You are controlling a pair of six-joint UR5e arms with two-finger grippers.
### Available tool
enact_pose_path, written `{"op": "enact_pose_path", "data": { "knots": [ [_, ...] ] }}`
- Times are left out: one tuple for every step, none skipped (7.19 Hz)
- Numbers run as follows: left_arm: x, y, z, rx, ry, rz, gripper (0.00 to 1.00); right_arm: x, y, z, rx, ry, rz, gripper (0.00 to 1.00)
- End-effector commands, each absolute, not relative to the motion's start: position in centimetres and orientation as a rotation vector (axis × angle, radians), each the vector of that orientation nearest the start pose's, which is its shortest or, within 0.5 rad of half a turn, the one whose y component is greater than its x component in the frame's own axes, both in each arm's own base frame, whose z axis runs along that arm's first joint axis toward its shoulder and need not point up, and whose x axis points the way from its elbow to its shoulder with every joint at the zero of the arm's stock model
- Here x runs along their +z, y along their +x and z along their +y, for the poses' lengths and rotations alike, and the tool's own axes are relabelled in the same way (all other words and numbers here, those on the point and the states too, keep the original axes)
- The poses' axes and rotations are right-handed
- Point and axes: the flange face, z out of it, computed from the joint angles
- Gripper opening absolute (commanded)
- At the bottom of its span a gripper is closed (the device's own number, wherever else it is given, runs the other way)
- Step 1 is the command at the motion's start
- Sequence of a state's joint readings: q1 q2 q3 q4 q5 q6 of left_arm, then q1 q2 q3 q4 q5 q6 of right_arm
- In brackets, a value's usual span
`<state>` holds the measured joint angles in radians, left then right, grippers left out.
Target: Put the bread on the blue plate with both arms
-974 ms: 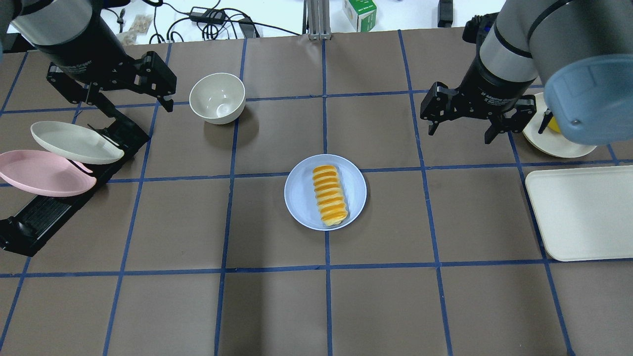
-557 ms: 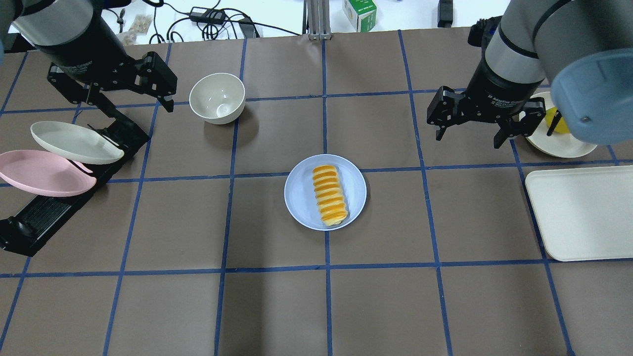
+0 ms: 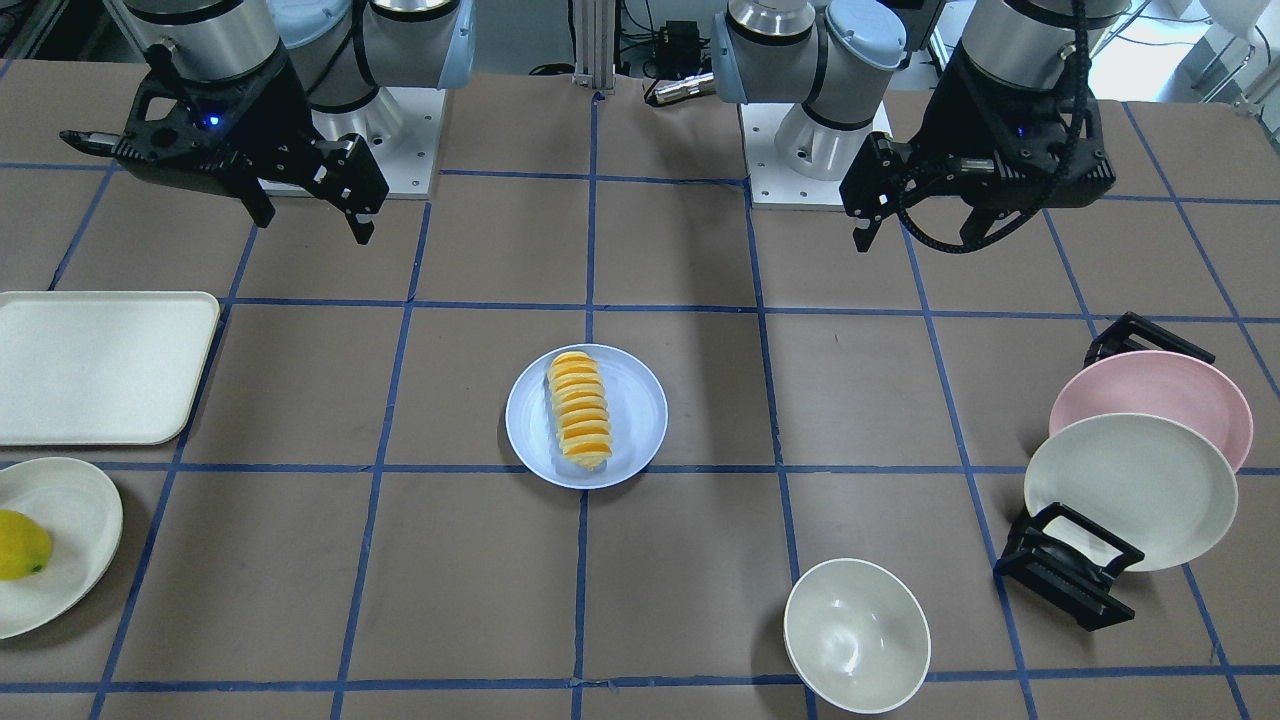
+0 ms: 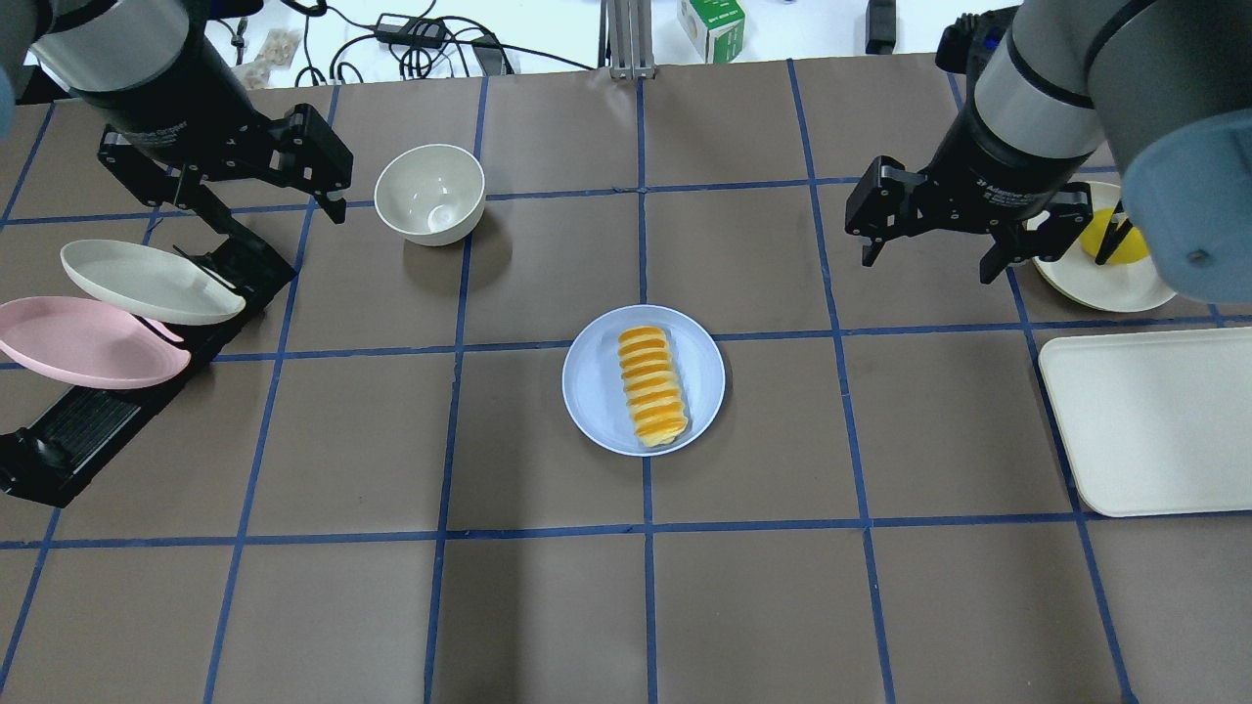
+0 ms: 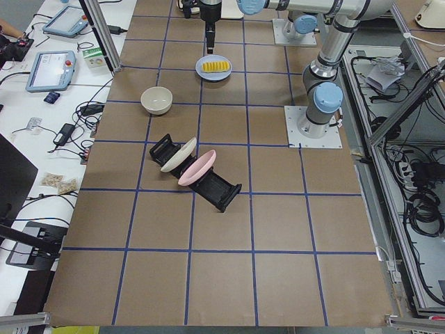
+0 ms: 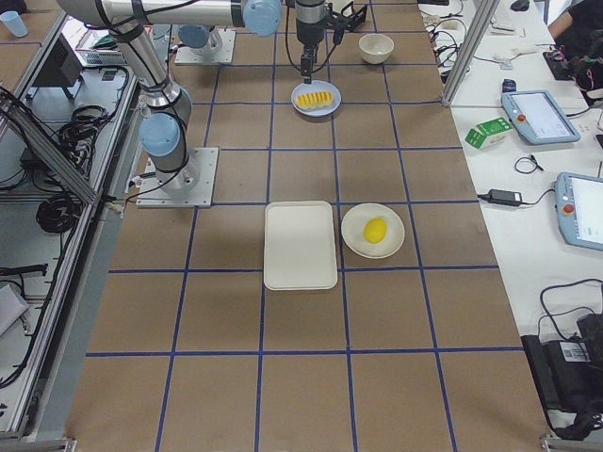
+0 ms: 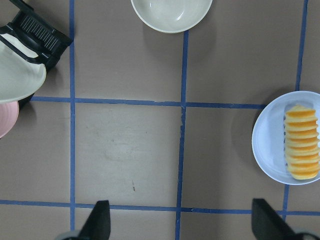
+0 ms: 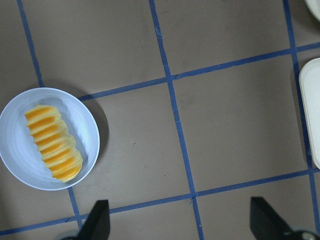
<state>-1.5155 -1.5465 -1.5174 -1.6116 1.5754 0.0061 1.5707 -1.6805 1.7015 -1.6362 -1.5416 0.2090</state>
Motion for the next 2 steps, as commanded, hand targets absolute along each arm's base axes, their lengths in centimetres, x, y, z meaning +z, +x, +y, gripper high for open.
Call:
{"op": "enact_pose_path", "data": {
  "knots": [
    [52.23, -10.58, -49.0, -0.06, -0.077, 3.133, 1.0, 48.24, 13.64, -45.02, -0.078, 0.322, 3.088, 1.0],
    [52.16, -10.58, -48.99, -0.057, -0.077, 3.133, 1.0, 48.32, 13.64, -45.03, -0.08, 0.322, 3.088, 1.0]
  ]
}}
